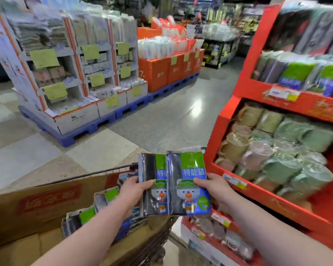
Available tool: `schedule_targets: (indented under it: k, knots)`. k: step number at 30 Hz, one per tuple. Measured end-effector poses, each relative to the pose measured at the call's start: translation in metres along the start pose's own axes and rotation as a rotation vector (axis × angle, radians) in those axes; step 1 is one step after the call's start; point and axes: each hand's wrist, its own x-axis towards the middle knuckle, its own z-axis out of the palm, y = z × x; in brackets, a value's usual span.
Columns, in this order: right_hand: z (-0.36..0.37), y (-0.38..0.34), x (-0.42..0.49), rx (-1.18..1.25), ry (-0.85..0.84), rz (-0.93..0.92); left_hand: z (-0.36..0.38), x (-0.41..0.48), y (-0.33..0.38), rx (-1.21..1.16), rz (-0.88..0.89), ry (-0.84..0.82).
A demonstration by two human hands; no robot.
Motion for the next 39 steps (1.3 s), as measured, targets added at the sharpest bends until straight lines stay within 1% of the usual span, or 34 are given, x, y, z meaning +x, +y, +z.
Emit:
schedule_targets:
  k: [5, 10, 13, 16, 21, 25, 30, 34, 36, 39]
  knots:
    - [-0.082, -0.004, -0.017, 0.117, 0.111, -0.027, 0.078, -0.002, 0.034, 0.062, 0.07, -0.129]
    - [-0.184, -0.016, -0.034, 0.167, 0.225, -0.063, 0.183, -0.007, 0.069, 0.072, 0.132, -0.257]
    - [-0.252, -0.031, -0.041, 0.151, 0.294, -0.098, 0.25, -0.011, 0.09, 0.037, 0.168, -0.328]
    - [-0.313, -0.048, -0.042, 0.117, 0.313, -0.152, 0.31, -0.014, 0.112, 0.016, 0.2, -0.365]
    - [-0.391, -0.074, -0.032, 0.077, 0.347, -0.231, 0.385, -0.01, 0.144, -0.035, 0.242, -0.39]
    - [-0.428, -0.1, -0.019, 0.046, 0.315, -0.285, 0.417, -0.009, 0.167, -0.043, 0.288, -0.359]
    - [-0.457, -0.139, 0.012, 0.136, 0.329, -0.378, 0.43, -0.002, 0.198, -0.062, 0.356, -0.318]
    - [-0.473, -0.172, 0.035, 0.173, 0.409, -0.457, 0.431, 0.012, 0.225, -0.103, 0.376, -0.315]
    - [-0.479, -0.186, 0.048, 0.157, 0.487, -0.499, 0.434, 0.023, 0.238, -0.148, 0.356, -0.335]
    - [-0.487, -0.207, 0.067, 0.135, 0.612, -0.543, 0.437, 0.038, 0.259, -0.175, 0.379, -0.348]
